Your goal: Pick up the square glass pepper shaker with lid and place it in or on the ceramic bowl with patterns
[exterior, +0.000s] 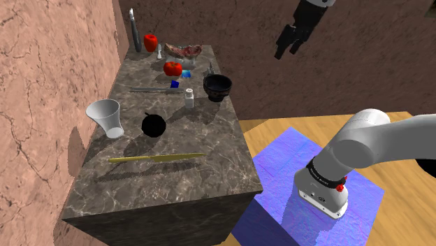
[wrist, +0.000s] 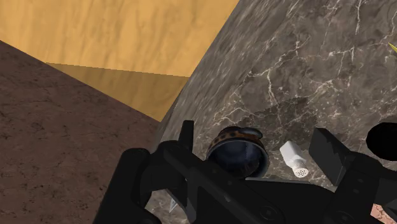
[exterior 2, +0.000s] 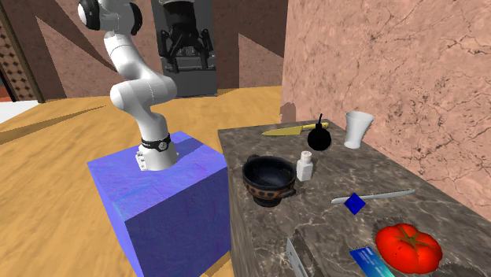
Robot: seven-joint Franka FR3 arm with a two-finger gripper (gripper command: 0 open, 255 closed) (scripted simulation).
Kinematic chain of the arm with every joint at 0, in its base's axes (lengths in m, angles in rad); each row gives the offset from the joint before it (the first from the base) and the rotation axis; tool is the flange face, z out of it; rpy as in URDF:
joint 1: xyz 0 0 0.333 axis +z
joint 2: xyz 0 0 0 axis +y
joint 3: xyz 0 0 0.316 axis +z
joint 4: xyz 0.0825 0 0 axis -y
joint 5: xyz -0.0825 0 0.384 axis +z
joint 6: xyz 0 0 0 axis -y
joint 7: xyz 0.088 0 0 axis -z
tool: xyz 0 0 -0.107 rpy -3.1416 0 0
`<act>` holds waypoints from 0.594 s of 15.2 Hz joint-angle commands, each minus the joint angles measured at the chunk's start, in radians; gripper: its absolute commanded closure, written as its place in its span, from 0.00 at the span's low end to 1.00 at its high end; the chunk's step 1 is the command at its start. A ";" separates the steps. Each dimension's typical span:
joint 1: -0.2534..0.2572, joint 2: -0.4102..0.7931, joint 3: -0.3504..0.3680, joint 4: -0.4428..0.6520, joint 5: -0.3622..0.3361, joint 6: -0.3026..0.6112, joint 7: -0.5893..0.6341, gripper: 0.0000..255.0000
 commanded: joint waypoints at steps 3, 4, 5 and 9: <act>0.003 0.060 0.027 0.005 0.017 0.041 0.038 0.00; 0.005 0.092 0.041 0.009 0.024 0.061 0.057 0.00; 0.006 0.124 0.054 0.015 0.031 0.081 0.076 0.00; 0.010 0.261 0.104 0.051 0.053 0.155 0.150 0.00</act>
